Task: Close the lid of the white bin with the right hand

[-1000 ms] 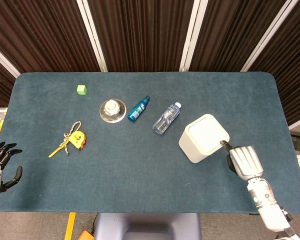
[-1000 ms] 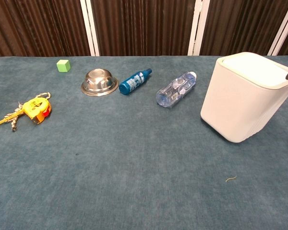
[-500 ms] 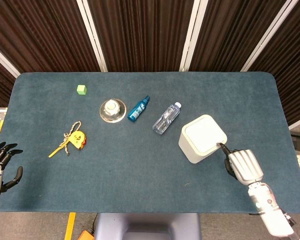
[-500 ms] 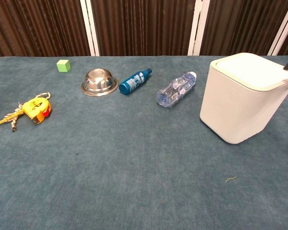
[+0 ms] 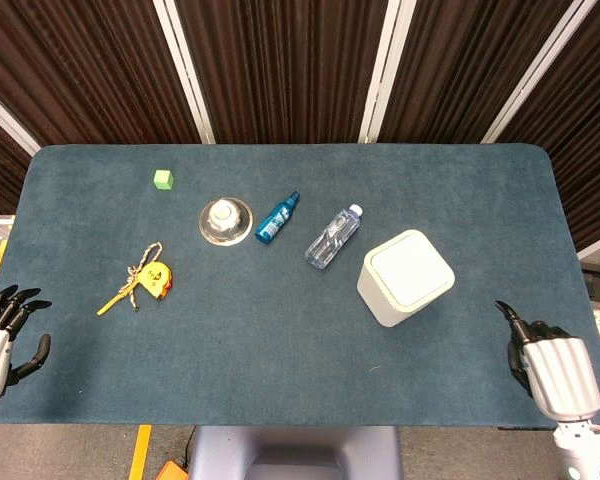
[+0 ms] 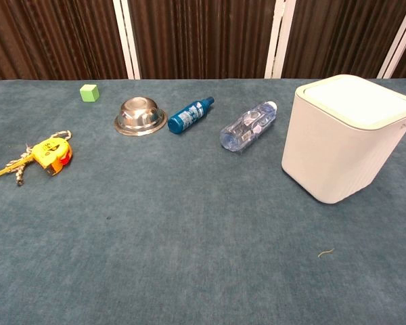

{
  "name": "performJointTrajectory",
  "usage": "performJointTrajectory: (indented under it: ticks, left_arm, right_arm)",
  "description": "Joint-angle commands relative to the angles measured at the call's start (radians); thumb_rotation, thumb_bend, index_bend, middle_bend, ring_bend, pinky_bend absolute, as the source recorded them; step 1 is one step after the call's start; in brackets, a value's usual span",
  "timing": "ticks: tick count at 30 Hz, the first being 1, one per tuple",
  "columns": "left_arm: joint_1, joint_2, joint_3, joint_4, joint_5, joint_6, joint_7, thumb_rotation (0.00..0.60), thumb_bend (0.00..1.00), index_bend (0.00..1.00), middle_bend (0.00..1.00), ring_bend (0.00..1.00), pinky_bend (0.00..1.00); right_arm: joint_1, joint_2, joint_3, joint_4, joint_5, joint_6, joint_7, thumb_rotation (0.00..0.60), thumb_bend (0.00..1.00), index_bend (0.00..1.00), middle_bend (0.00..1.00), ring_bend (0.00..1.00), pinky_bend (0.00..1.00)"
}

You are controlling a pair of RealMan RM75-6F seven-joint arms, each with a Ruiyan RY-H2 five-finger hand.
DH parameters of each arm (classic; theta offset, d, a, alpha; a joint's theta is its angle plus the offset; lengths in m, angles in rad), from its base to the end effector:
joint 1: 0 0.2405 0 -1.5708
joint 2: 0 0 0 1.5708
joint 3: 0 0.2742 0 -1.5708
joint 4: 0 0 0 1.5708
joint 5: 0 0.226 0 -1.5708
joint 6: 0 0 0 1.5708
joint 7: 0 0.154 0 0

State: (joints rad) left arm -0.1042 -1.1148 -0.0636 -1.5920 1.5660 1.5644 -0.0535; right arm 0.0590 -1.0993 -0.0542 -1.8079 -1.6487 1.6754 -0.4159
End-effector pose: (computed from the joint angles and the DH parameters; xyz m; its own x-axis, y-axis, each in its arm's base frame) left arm -0.3186 0.2023 0.1649 0.3634 -0.0956 0.9267 0.9233 -0.0962 -0.3720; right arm -0.2762 -0.1581 0.1510 0.5929 0.1087 0.7979 -0.7941 -0.0856 0.6018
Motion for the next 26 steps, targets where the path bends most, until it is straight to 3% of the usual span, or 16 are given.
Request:
performJointTrajectory:
  ticks: [1, 2, 4, 6, 10, 16, 26]
  left_arm:
    - [-0.001, -0.002, 0.002, 0.000, 0.003, -0.001, 0.001, 0.600, 0.46, 0.30, 0.19, 0.10, 0.25]
    - [-0.001, -0.002, 0.003, 0.000, 0.004, -0.002, 0.002, 0.600, 0.46, 0.30, 0.19, 0.10, 0.25]
    - [-0.003, -0.004, 0.004, -0.001, 0.006, -0.005, 0.007, 0.600, 0.46, 0.30, 0.19, 0.10, 0.25]
    - [-0.004, -0.007, 0.006, 0.000, 0.009, -0.006, 0.015, 0.600, 0.46, 0.31, 0.19, 0.10, 0.25]
    - [-0.009, -0.012, 0.008, 0.000, 0.010, -0.014, 0.037, 0.600, 0.46, 0.31, 0.19, 0.10, 0.25]
    - [-0.014, -0.014, 0.011, 0.000, 0.011, -0.026, 0.036, 0.600, 0.46, 0.31, 0.19, 0.10, 0.25]
    - [-0.021, -0.019, 0.011, 0.013, 0.008, -0.036, 0.029, 0.600, 0.46, 0.31, 0.19, 0.10, 0.25]
  right_arm:
    - [-0.034, -0.048, 0.009, 0.073, 0.042, 0.006, 0.036, 0.600, 0.52, 0.30, 0.41, 0.29, 0.44]
    - [-0.035, -0.051, 0.009, 0.087, 0.051, -0.004, 0.063, 0.600, 0.48, 0.28, 0.37, 0.24, 0.36]
    - [-0.031, -0.033, -0.005, 0.110, 0.068, -0.051, 0.126, 0.600, 0.37, 0.19, 0.24, 0.07, 0.09]
    - [-0.025, -0.009, -0.014, 0.111, 0.091, -0.098, 0.179, 0.600, 0.31, 0.12, 0.15, 0.01, 0.02]
    - [-0.002, 0.050, -0.025, 0.065, 0.129, -0.195, 0.186, 0.600, 0.22, 0.00, 0.04, 0.00, 0.00]
    - [0.008, 0.054, -0.021, 0.063, 0.126, -0.227, 0.178, 0.600, 0.22, 0.00, 0.03, 0.00, 0.00]
    - [-0.013, 0.024, -0.005, 0.102, 0.082, -0.179, 0.198, 0.600, 0.22, 0.00, 0.03, 0.00, 0.00]
